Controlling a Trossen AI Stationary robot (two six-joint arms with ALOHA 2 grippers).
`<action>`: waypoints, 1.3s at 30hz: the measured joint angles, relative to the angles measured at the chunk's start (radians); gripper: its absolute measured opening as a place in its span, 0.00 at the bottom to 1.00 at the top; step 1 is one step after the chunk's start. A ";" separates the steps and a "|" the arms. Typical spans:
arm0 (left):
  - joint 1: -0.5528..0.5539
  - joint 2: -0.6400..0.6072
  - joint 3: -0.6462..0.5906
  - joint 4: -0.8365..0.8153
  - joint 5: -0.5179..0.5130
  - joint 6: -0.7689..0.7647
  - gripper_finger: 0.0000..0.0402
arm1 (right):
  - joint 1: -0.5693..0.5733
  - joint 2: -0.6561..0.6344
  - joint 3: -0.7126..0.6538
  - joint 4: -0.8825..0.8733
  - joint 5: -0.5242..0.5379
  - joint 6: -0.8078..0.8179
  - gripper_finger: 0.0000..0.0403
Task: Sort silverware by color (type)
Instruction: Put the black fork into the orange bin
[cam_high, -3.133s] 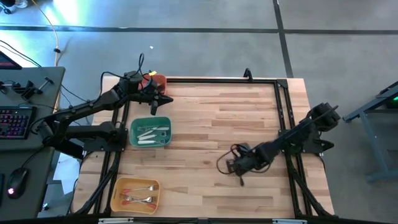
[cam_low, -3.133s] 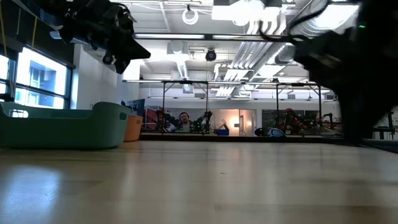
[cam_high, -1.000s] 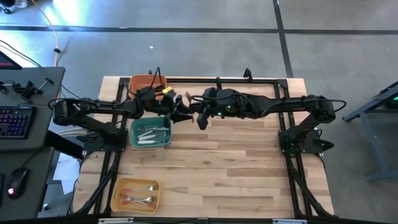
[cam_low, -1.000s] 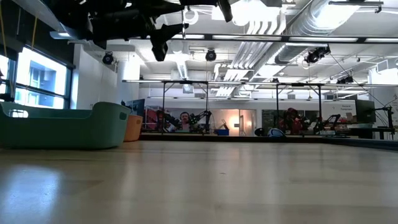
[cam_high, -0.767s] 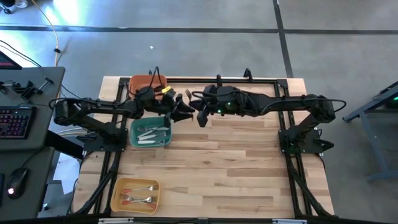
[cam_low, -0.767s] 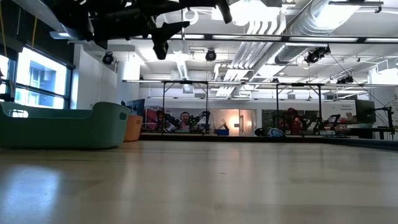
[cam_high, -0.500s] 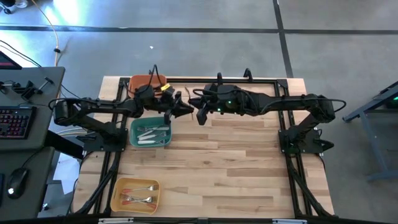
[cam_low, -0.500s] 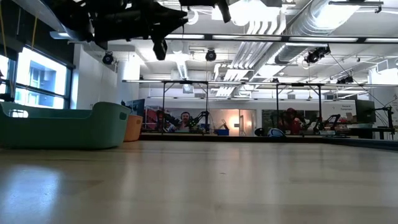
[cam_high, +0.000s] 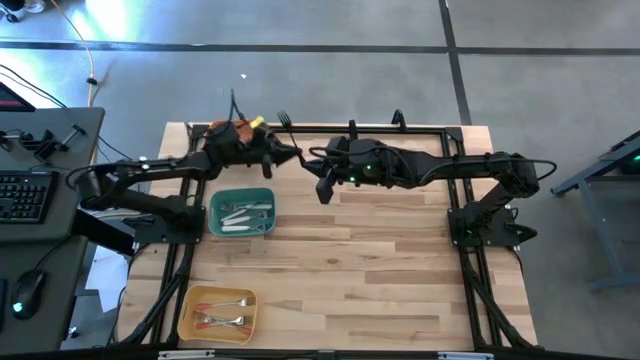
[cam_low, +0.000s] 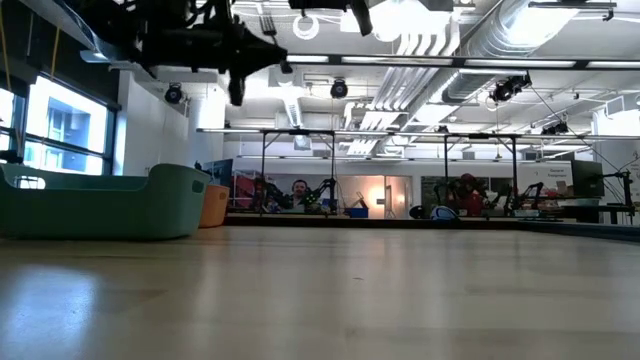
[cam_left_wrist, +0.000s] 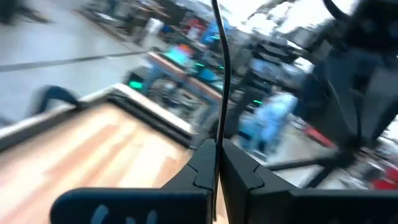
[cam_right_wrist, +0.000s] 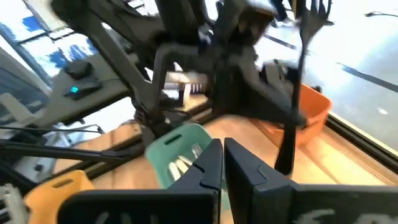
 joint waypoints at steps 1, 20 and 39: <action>0.021 -0.024 0.000 -0.038 -0.014 0.011 0.00 | 0.000 0.000 0.000 -0.013 0.009 0.002 0.00; 0.279 -0.380 -0.002 -0.675 -0.213 -0.028 0.00 | -0.001 0.000 0.000 -0.118 0.032 -0.073 0.00; 0.441 -0.469 -0.276 -0.500 -0.162 -0.036 0.00 | 0.000 -0.001 0.000 0.018 0.081 -0.117 0.00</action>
